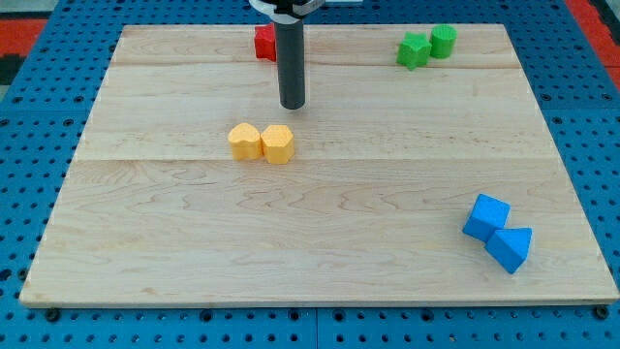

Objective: Separate the red blocks

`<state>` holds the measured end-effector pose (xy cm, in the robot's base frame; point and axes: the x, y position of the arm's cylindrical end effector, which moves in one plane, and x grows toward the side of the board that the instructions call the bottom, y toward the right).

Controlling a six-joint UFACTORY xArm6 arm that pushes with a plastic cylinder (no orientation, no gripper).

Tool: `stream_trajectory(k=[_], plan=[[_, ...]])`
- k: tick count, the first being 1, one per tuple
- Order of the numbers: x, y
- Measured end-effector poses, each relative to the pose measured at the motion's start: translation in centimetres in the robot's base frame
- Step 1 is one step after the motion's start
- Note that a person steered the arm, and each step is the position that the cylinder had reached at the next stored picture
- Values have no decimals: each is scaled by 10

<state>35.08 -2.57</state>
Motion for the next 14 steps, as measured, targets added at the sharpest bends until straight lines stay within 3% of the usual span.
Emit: stream_trajectory(k=[3, 4, 5, 6, 7, 14], plan=[[0, 0], [-7, 88], [-72, 154], [-123, 133], [-159, 74], [-149, 43]])
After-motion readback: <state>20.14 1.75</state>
